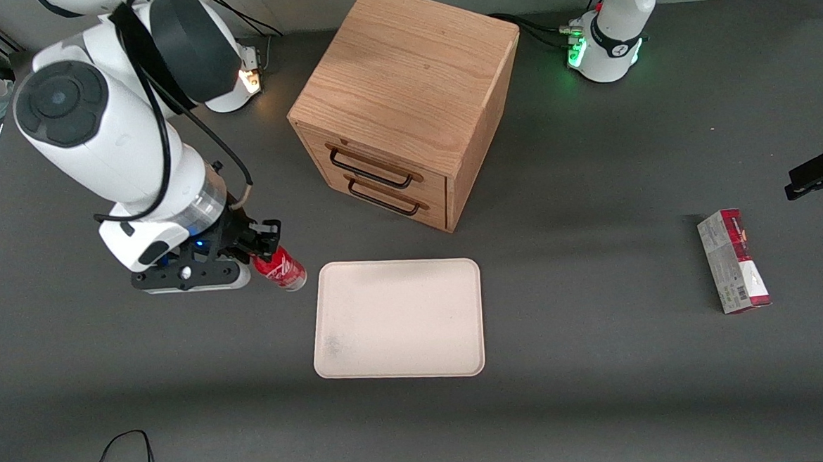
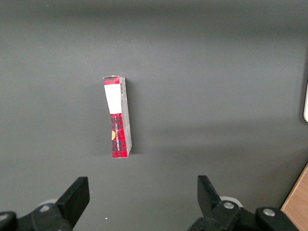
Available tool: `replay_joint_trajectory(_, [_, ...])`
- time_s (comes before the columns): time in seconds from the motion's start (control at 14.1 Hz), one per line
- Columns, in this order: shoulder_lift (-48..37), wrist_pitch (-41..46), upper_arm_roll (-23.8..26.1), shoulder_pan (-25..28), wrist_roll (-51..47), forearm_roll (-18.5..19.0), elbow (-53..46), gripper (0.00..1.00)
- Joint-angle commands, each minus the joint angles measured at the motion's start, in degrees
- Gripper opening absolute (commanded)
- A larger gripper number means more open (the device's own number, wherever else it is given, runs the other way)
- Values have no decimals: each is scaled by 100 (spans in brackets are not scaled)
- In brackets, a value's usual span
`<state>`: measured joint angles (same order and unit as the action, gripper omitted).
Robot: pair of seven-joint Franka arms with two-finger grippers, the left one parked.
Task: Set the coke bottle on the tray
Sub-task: 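Carry the upright bottle over the white tray and lower it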
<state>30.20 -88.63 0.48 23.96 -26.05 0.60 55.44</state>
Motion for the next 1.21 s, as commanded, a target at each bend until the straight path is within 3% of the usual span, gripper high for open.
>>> replay_joint_trajectory(0.0, [353,-381,22,-32,-138,-25,-95,0])
replay_joint_trajectory(0.5, [1443,-997,40,-59,135,-25,-104,0])
replay_joint_trajectory(1.14, [2059,-1692,31,-67,249,-16,-104,0])
